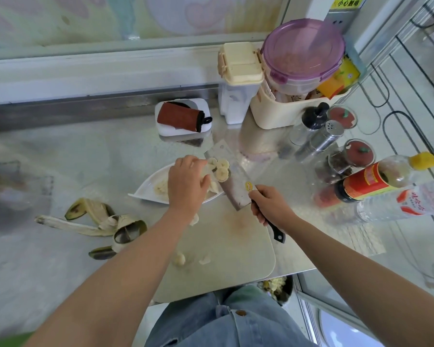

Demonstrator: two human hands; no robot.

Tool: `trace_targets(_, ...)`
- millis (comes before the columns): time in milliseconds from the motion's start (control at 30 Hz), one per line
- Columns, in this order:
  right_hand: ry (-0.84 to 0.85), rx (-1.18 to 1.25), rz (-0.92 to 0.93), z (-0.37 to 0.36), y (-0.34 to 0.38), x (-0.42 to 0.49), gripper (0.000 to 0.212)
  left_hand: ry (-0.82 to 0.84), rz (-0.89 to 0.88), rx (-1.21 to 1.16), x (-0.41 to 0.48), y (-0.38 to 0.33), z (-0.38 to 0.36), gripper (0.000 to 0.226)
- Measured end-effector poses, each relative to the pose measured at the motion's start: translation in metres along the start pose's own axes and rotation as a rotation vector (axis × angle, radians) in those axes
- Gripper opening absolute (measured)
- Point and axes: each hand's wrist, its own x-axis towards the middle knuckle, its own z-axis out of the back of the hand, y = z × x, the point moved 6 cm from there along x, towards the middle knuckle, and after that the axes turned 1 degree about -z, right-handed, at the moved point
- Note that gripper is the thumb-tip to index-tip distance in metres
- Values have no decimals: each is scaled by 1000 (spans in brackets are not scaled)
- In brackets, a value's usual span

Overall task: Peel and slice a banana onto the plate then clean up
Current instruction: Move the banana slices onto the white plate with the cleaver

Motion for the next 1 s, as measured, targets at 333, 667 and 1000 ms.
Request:
trace_targets(333,73,150,-48,-4,3,0,25,232,-406,175,-18,-23,-36,50)
trace_targets(667,87,174,-54,8,-5,-7,31,132,-303,127,-12,-15,-17,40)
trace_targets(1000,61,168,-52,22,-15,-14,34,301,-160,157,-21,-2,-39,41)
